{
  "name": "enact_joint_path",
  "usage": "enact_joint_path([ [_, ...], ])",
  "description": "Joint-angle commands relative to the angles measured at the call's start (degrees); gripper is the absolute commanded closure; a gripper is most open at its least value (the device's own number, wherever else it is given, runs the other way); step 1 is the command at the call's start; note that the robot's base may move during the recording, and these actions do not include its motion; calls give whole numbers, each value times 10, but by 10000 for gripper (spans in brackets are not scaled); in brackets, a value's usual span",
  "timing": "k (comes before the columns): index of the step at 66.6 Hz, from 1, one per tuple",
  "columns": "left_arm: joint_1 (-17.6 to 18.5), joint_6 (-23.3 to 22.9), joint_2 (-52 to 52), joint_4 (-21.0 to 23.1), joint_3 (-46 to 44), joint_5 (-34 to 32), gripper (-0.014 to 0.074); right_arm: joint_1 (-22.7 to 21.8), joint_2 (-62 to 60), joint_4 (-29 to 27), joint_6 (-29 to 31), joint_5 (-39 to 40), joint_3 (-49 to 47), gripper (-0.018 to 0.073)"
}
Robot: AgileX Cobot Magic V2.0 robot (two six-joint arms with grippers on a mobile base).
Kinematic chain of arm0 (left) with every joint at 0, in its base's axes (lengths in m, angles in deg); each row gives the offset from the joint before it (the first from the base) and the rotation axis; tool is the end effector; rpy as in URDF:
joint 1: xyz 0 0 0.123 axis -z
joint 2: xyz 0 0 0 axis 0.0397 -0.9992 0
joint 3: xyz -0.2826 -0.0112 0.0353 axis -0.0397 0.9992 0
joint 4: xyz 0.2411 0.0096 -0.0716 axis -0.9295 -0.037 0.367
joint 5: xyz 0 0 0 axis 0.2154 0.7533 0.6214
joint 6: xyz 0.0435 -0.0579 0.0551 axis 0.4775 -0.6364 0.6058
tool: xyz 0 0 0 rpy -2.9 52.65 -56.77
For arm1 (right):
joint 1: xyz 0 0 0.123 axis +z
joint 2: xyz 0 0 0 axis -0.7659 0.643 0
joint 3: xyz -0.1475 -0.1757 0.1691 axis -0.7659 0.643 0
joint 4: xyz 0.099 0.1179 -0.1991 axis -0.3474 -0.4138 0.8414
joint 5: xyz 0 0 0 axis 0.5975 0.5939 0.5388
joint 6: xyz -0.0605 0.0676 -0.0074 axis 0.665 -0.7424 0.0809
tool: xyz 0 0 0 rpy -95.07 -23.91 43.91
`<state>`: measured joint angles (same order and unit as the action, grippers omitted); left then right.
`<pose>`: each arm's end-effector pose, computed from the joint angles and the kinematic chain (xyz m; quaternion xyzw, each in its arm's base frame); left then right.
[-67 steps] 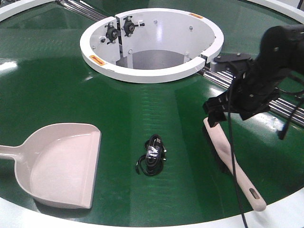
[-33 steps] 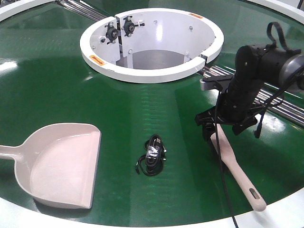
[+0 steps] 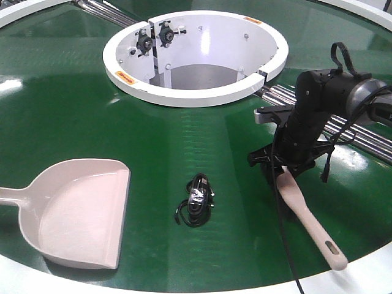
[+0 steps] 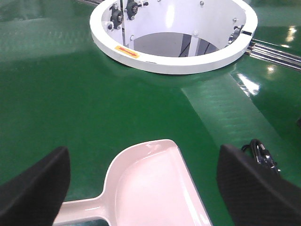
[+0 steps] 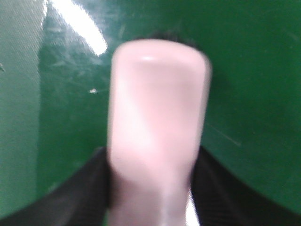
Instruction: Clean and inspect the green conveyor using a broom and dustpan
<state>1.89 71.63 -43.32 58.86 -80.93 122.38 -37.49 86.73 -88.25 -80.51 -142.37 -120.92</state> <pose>0.1332 -0.0174 0.3935 0.0922 0.8423 -0.0586 0.5278 0.3945 0.0911 0.1931 -0.1053 0.9928 0.0257 0.0519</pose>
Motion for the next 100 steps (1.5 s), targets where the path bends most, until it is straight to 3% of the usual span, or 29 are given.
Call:
enact_joint_path([
  [1,4,-2,1,9,-18,-34,6,-2,-29,3,-13,23,-17,510],
  [4,4,-2,1,9,-18,-34,6,-2,-29,2,-14,24,-17,575],
  [21,4,-2,1,9,-18,-34,6,-2,-62,3,-14,-24,-18,567],
  [35,4,-1,1,9,-18,-36,6,-2,-104,33,5,-134,-18,567],
  [45,4,-1,1,9,-18,-36,6,-2,-143,39,-8,-133,-14,566],
  [63,4,-1,1,9,-18,-34,6,-2,-217,-9,-8,-133,2,564],
  [84,4,-1,1,9,-18,-31,6,-2,-224,1,-8,-133,21,563],
  [91,4,35,1,-3,-18,-31,6,-2,-224,10,-8,-133,21,563],
  [100,4,184,0,-45,-18,-31,6,-2,-224,13,-8,-133,21,563],
])
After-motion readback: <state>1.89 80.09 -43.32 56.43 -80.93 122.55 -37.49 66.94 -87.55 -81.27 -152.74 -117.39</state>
